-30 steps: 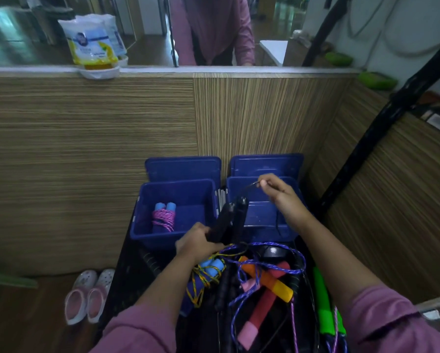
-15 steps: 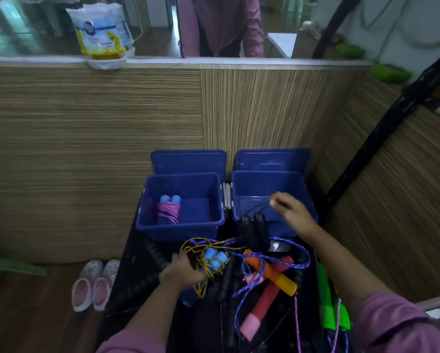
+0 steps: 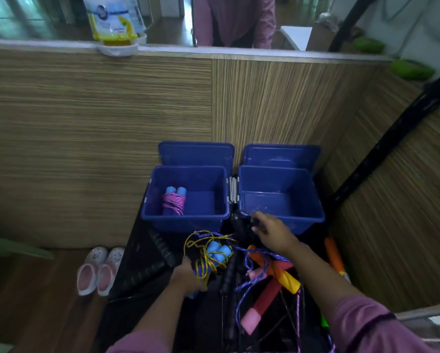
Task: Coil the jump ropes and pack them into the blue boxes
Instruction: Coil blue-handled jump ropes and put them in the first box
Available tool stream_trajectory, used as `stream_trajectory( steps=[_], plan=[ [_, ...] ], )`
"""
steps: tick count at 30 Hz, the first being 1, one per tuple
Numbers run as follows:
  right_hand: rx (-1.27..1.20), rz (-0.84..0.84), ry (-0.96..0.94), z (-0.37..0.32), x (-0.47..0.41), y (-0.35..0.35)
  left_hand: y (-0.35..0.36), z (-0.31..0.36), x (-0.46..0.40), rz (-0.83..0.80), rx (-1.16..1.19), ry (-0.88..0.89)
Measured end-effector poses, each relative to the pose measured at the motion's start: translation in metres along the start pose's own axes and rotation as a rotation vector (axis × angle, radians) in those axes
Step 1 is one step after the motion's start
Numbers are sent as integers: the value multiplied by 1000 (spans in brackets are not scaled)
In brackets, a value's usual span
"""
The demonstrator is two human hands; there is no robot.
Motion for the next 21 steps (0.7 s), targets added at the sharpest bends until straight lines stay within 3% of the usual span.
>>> stream_trajectory(
  steps=[5,9,14,18,21],
  plan=[
    [75,-127,-40,-17,0,8,-16,9,1,107,-148,119],
    [192,-109,-139,-38,1,15,-39,15,2,225,-222,397],
    [162,-41,-358,-72,1,24,-62,29,15,376,-354,807],
    [259,-87,-553,-101,6,39,-85,47,19,441,-537,918],
    [365,-143,-571,-113,8,53,-104,57,26,423,-528,939]
  ],
)
Point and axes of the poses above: each hand's wrist, its own x-axis away from the middle knuckle, its own y-axis out of the palm, z = x × y, the point moved 6 cm from there along -x, towards the middle knuckle, and after that the axes turned 12 degrees about z, right-handed, at the moved point
